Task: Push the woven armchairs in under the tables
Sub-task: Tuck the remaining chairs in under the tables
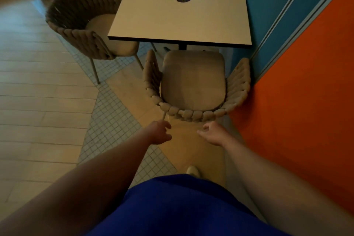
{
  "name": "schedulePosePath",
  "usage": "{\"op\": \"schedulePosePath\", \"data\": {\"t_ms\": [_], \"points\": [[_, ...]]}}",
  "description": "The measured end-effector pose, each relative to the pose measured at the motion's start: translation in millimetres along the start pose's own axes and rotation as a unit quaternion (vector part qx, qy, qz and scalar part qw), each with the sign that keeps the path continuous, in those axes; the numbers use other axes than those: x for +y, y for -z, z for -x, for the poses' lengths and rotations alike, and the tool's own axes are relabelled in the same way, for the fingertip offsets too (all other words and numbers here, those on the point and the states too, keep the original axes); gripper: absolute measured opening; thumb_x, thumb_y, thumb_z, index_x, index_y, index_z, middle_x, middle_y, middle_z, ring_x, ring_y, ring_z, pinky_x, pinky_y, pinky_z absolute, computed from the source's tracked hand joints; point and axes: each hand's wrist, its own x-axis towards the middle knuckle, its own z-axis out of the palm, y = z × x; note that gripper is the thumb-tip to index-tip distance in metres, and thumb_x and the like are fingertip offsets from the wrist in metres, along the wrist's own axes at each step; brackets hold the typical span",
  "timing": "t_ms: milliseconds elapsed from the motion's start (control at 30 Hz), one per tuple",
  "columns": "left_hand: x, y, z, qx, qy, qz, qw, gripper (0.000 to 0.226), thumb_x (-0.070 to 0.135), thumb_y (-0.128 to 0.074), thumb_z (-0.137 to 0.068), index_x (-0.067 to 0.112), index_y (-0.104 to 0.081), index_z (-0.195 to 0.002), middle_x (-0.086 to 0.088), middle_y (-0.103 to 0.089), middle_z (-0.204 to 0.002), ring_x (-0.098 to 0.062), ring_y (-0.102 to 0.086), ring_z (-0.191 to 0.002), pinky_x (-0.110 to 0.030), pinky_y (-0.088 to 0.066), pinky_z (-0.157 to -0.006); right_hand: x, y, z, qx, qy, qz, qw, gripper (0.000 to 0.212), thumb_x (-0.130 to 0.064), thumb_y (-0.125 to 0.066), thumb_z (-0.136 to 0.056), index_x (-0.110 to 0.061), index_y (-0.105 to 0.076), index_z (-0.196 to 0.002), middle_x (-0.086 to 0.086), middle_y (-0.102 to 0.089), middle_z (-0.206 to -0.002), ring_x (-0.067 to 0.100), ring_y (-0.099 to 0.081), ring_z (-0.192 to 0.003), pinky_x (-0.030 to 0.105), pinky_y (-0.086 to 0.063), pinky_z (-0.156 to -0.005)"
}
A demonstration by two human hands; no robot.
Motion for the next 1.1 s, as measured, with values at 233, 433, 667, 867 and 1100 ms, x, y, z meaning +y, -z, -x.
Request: {"op": "schedulePosePath", "data": {"t_ms": [233, 433, 667, 867, 1100], "points": [[-34, 17, 7, 0.021, 0.004, 0.04, 0.999, 0.049, 0.028, -0.067, -0.093, 0.021, -0.055, -0.14, -0.007, -0.062, -0.134, -0.022, -0.062, -0.118, -0.032, -0.05, -0.1, -34, -12, -5, -0.011, 0.003, 0.024, 1.0, 0.064, -0.047, -0.063, -0.092, -0.009, -0.05, -0.142, 0.012, -0.053, -0.144, 0.027, -0.051, -0.131, 0.034, -0.044, -0.101], [-100, 55, 13, 0.028, -0.029, 0.045, 0.998, 0.048, 0.028, -0.068, -0.093, 0.019, -0.056, -0.139, -0.008, -0.063, -0.134, -0.022, -0.063, -0.117, -0.032, -0.05, -0.099, -103, -48, -8, 0.008, 0.005, 0.0, 1.0, 0.064, -0.045, -0.062, -0.094, -0.008, -0.048, -0.144, 0.012, -0.052, -0.145, 0.027, -0.051, -0.131, 0.029, -0.041, -0.097], [-225, 119, 30, 0.03, -0.064, 0.036, 0.997, 0.048, 0.026, -0.066, -0.095, 0.018, -0.055, -0.14, -0.009, -0.061, -0.136, -0.022, -0.062, -0.119, -0.03, -0.05, -0.096, -212, -131, -5, 0.034, -0.012, -0.02, 0.999, 0.057, -0.04, -0.064, -0.093, -0.001, -0.056, -0.134, 0.016, -0.058, -0.138, 0.029, -0.055, -0.124, 0.036, -0.046, -0.102], [-328, 178, 47, 0.035, -0.049, 0.039, 0.997, 0.049, 0.025, -0.068, -0.094, 0.018, -0.054, -0.14, -0.008, -0.06, -0.135, -0.021, -0.06, -0.12, -0.034, -0.051, -0.101, -309, -183, -10, 0.022, 0.0, -0.034, 0.999, 0.061, -0.043, -0.062, -0.094, -0.012, -0.047, -0.145, 0.009, -0.051, -0.146, 0.022, -0.054, -0.124, 0.029, -0.044, -0.096], [-410, 250, 25, 0.043, -0.05, 0.041, 0.997, 0.047, 0.027, -0.067, -0.094, 0.02, -0.055, -0.14, -0.006, -0.061, -0.134, -0.018, -0.06, -0.118, -0.032, -0.049, -0.1, -411, -210, -55, 0.019, -0.005, -0.027, 0.999, 0.062, -0.047, -0.062, -0.092, -0.015, -0.049, -0.144, 0.008, -0.051, -0.147, 0.025, -0.052, -0.128, 0.033, -0.048, -0.098]]}}
